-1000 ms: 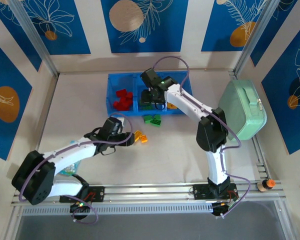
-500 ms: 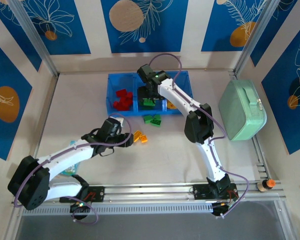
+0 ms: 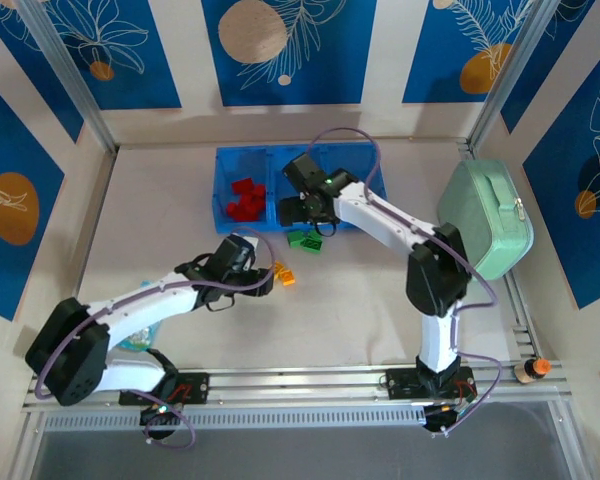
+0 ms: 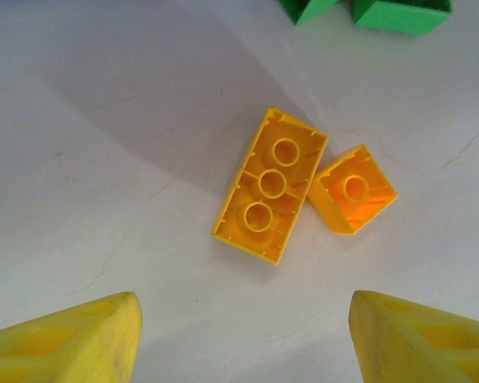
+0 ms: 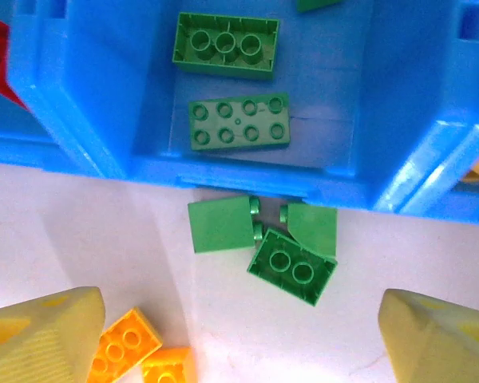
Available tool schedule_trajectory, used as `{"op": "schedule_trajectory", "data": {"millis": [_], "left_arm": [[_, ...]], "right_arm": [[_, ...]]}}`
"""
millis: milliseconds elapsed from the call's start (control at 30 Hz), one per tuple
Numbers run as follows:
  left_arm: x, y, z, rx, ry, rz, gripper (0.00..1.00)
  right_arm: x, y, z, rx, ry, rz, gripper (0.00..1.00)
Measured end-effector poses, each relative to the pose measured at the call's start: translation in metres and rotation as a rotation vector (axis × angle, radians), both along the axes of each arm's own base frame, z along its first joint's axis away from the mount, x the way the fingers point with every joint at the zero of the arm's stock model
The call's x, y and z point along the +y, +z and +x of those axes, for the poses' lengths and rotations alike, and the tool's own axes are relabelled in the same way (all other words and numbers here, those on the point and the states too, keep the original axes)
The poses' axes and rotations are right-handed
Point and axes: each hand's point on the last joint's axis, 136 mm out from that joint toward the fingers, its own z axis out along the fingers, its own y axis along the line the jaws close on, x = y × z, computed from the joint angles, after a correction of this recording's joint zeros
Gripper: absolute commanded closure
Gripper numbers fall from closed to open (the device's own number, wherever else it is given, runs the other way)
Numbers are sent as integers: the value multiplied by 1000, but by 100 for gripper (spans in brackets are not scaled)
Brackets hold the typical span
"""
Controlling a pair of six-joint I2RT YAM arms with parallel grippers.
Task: Sort the legos into containers by color
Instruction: Pick up the lego from the center of the table.
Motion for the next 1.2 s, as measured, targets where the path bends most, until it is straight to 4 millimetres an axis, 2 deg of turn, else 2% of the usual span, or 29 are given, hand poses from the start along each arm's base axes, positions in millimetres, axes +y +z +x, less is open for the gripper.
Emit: {"op": "schedule_trajectory", "data": {"millis": [133, 400, 500, 667, 967, 1200], "left_arm": [[-6, -9, 5, 23, -24, 29, 31], [-22, -17, 18, 41, -85, 63, 34], [-24, -22, 21, 48, -97, 84, 36], [-20, -33, 19, 75, -114, 129, 39], [-23, -43, 22, 92, -132, 154, 47], [-28, -44, 28, 94, -137, 158, 65]], "right_arm": [[-15, 4, -11, -16, -32, 45, 11], [-51, -33, -39, 59, -109, 66, 13], [-65, -39, -50, 76, -137, 77, 13], [-80, -38, -57, 65, -174, 106, 14], [-101, -35, -68, 53, -213, 140, 14], [-123, -20, -72, 8, -259, 184, 16]]}}
